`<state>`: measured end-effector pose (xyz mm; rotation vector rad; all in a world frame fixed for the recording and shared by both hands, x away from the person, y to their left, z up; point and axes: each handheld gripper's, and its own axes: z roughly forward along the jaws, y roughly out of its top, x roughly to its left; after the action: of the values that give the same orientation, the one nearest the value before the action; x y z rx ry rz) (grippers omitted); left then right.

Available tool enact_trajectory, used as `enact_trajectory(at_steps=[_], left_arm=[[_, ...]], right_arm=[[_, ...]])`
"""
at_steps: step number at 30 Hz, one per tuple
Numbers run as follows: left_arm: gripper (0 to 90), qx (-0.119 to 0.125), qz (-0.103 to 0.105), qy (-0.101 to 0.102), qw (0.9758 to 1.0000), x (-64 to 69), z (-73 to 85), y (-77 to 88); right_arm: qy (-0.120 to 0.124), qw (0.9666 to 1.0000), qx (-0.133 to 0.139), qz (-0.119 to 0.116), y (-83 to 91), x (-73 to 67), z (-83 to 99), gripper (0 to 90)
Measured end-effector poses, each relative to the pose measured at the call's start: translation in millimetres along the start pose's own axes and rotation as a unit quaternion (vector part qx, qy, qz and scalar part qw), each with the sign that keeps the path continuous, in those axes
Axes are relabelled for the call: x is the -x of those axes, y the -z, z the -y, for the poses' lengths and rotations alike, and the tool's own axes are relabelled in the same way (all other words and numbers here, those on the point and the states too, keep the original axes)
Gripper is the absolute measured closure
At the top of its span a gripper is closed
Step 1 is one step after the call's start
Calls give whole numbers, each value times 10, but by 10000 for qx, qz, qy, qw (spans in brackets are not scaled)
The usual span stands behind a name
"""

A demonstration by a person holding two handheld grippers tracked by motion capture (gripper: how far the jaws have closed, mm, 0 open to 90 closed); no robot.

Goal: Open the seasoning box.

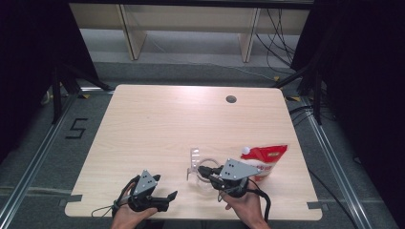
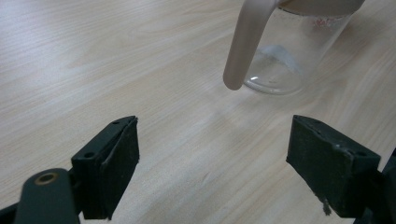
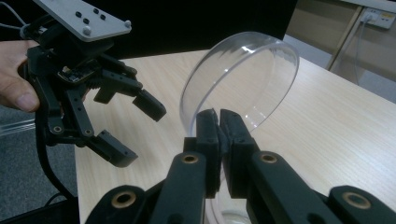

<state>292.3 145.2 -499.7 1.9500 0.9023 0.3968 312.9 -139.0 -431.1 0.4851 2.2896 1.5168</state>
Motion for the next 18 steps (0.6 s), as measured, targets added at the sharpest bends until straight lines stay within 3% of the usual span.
enact_trajectory(at_steps=[2,7,11,16,18], left_arm=[[164,8,-29,87,10000,2,3,0],[164,6,-15,-25,10000,-24,-2,7],[164,22,-52,62,10000,-7,2,1],[164,-25,-75,-31,10000,-25,2,1],[165,-1,-47,81,10000,-17,11,-13]], right_arm=[[-40,10000,32,-11,-29,-19,3,865],[-54,9999,0,-99,-62,-36,-4,860],[-14,9999,-26,-128,-93,-51,-24,847],[-46,9999,41,-160,-49,-38,-21,777],[-134,9997,79,-164,-37,-35,0,754]])
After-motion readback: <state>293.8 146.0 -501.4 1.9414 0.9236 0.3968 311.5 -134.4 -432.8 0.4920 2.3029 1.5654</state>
